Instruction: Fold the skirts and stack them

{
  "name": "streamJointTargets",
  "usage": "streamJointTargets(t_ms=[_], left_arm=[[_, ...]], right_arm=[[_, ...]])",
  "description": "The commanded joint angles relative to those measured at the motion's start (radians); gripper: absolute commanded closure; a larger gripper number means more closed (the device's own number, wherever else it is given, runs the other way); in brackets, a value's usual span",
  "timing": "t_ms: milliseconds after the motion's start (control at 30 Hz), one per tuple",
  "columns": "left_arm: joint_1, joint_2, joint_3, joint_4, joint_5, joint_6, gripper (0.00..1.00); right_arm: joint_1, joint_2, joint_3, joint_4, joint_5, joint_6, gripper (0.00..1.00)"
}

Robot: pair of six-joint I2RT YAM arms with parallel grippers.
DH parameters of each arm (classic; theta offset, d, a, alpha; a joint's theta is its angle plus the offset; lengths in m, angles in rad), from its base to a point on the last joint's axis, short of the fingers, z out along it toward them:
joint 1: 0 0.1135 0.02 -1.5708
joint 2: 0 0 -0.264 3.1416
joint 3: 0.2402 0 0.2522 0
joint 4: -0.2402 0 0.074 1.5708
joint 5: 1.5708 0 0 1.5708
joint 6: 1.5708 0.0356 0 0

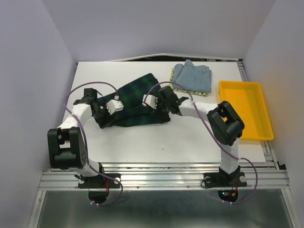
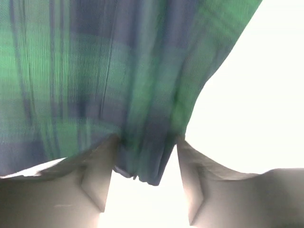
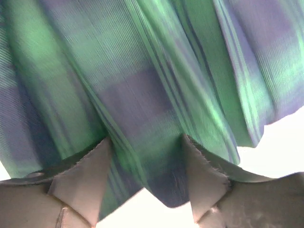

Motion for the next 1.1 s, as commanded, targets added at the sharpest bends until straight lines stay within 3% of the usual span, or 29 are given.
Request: streamJointTargets(t_ms=[0, 133, 233, 400, 567, 700, 767, 967, 1067], left_arm=[[0.029, -0.144, 0.09, -0.217, 0.077, 0.037, 0.23], [0.034, -0.141, 0.315, -0.321, 0.185, -0.003, 0.25], [0.034, -0.068, 0.397, -0.286, 0.208, -0.122, 0.28], [0.04, 0.156, 0.556, -0.125, 0.03, -0.36, 0.38], [0.043, 0.393, 0.676, -0.096, -0.092, -0.413, 0.47], [0.042, 0.453, 0.617, -0.078, -0.191, -0.374, 0.6], [0.049, 0.425, 0.508, -0.067, -0.217, -0.351, 0.65], [0.074, 0.238, 0.209, -0.027, -0.265, -0.31, 0.77], [0.079, 0.145, 0.091, -0.029, -0.252, -0.342, 0.78]], right_arm=[[-0.046, -0.176, 0.072, -0.18, -0.037, -0.029, 0.33], [-0.046, -0.339, 0.107, -0.322, -0.19, -0.018, 0.34], [-0.046, -0.367, 0.158, -0.405, -0.212, 0.078, 0.34], [-0.046, -0.205, 0.32, -0.524, -0.153, 0.23, 0.37], [-0.046, -0.016, 0.416, -0.607, -0.19, 0.296, 0.48], [-0.046, 0.099, 0.465, -0.608, -0.158, 0.333, 0.51], [-0.046, 0.134, 0.486, -0.634, -0.14, 0.336, 0.54], [-0.057, 0.271, 0.497, -0.564, 0.026, 0.325, 0.6], [-0.057, 0.355, 0.61, -0.493, 0.078, 0.329, 0.6]])
